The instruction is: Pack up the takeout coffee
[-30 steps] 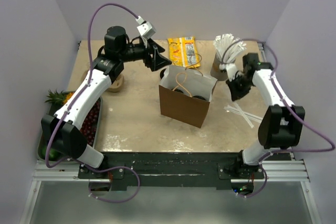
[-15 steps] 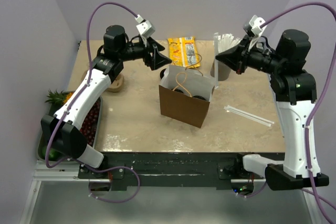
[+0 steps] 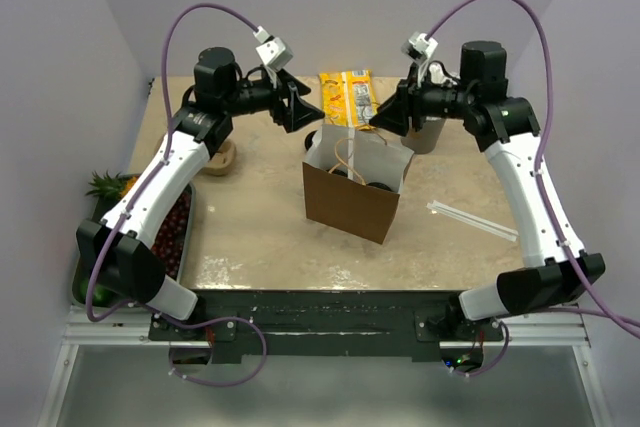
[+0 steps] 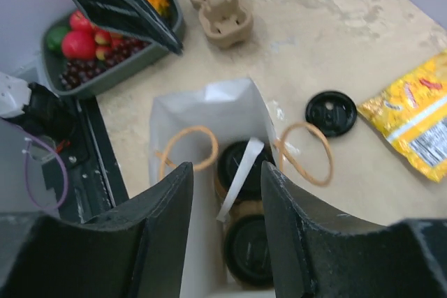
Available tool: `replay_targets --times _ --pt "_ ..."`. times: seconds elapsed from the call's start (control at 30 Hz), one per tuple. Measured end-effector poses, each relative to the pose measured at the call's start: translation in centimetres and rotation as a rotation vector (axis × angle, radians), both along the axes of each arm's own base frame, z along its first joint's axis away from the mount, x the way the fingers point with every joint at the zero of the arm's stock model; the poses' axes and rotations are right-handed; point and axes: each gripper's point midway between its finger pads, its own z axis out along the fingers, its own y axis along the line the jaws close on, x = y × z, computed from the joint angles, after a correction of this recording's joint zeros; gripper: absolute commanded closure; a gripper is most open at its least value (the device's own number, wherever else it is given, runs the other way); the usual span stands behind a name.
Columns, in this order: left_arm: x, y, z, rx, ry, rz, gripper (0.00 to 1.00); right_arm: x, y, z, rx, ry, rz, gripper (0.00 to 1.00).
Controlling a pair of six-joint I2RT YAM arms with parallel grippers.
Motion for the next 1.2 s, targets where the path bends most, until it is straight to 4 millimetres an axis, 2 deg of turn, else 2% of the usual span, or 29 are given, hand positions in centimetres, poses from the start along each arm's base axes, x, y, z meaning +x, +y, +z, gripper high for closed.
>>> replay_targets --times 0.1,0.23,0.3,0.4,0.47,0.53,0.63,0.7,0.87,1.2 --pt "0.1 0.2 0.2 -0.001 -0.004 0.007 0.20 0.3 -2.1 -1.1 -0.048 0.007 -0.040 0.54" --pt "0.1 0.4 0.3 -0.003 -0.007 0.010 0.20 1.3 -8.2 -0.5 -0.127 -0.055 -0.182 0.59" --pt "0.1 0.4 0.2 -0.004 -0.003 0.011 0.20 1.3 -11.1 -1.2 -0.218 -0.094 -0.232 0.59" --pt "0.1 0.4 0.3 -0.008 -0.005 0.009 0.20 -0.3 -13.3 -4.9 -0.375 -0.095 -0.213 0.62" --pt "0.1 0.3 0.4 -0.009 -0.005 0.009 0.20 -1.7 -14.8 -9.1 -0.506 -0.067 -0.160 0.61" --pt "0.1 0.4 0.3 -0.008 -0.004 0.009 0.20 -3.1 -16.6 -14.2 -0.637 0.003 -0.092 0.63" --pt "0.2 0.4 0.1 -0.007 -0.001 0.010 0.20 -4.4 -19.1 -19.7 -0.765 0.117 -0.008 0.66" --pt "0.2 0.5 -0.3 -0.004 0.006 0.011 0.20 -4.7 -20.8 -22.7 -0.836 0.188 0.036 0.67" --pt "0.4 0.9 -1.5 0.005 0.031 0.023 0.20 -4.1 -23.5 -27.4 -0.955 0.267 0.103 0.69" --pt "0.7 1.5 -2.3 0.016 0.052 0.042 0.20 -1.9 -26.3 -33.0 -1.080 0.331 0.175 0.73"
